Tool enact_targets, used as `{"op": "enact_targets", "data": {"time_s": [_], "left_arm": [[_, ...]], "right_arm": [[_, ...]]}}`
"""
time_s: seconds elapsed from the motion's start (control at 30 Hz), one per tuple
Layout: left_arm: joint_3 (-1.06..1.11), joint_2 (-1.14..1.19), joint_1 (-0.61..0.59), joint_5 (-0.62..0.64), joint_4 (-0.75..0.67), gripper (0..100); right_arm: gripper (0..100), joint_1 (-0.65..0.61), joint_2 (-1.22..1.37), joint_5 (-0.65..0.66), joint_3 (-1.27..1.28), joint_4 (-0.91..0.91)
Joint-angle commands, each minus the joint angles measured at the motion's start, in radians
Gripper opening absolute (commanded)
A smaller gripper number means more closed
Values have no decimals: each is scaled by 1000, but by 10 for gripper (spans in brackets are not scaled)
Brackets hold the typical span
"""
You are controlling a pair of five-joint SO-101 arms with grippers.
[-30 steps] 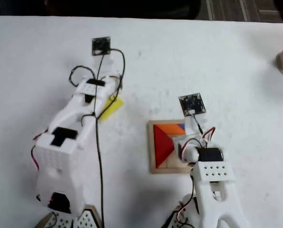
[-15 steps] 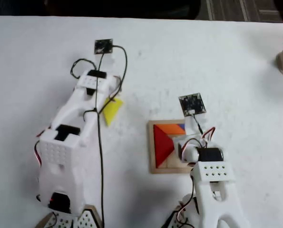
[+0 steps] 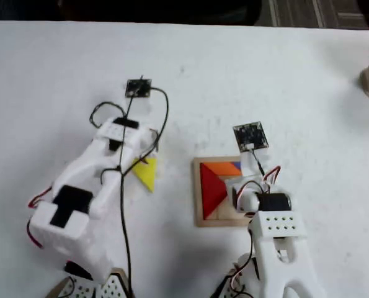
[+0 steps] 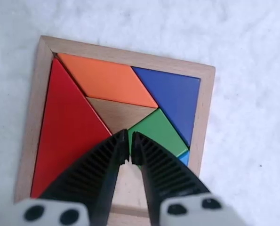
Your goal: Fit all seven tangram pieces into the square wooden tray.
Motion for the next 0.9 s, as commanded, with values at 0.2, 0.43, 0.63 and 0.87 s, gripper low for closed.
{"op": "enact_targets", "data": {"time_s": [0.2,0.43,0.63,0.87], "left_arm": [[195,-225,48,-14,-12,21],[315,-397,45,-14,-12,22],[370,-550,47,-14,-12,23],[445,-665,47,-8,-12,24]], "right_arm": [[18,8,-28,9,-5,-10],[18,8,-28,9,-5,-15],[18,5,-28,9,-5,-15],[18,1,-27,9,6,-36]]}}
